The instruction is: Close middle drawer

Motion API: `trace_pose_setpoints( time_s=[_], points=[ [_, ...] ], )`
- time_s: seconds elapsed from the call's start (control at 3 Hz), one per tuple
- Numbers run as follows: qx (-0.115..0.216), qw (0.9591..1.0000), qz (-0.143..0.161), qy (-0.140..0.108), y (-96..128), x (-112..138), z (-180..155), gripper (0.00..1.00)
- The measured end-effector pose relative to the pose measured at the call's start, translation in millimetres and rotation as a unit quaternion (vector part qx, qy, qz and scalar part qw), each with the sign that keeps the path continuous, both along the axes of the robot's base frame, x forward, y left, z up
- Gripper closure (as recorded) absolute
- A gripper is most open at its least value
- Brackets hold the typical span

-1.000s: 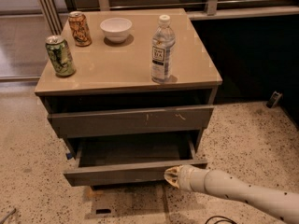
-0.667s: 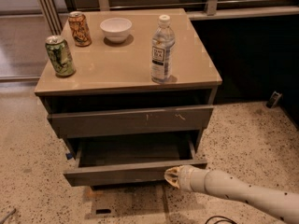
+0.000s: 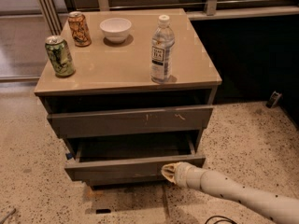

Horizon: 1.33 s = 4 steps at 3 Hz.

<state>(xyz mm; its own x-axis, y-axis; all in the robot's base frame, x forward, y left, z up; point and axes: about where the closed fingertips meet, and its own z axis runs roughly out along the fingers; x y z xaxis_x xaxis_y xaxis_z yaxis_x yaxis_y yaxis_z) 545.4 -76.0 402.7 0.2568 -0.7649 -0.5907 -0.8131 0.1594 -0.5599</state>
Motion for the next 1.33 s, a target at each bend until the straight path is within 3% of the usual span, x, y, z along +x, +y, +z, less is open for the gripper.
trace_pose_setpoints(
  time_s=[1.33],
  points=[
    [0.007,0.9986,0.005,-0.053,21.7,77.9,-1.7,1.0]
  ],
)
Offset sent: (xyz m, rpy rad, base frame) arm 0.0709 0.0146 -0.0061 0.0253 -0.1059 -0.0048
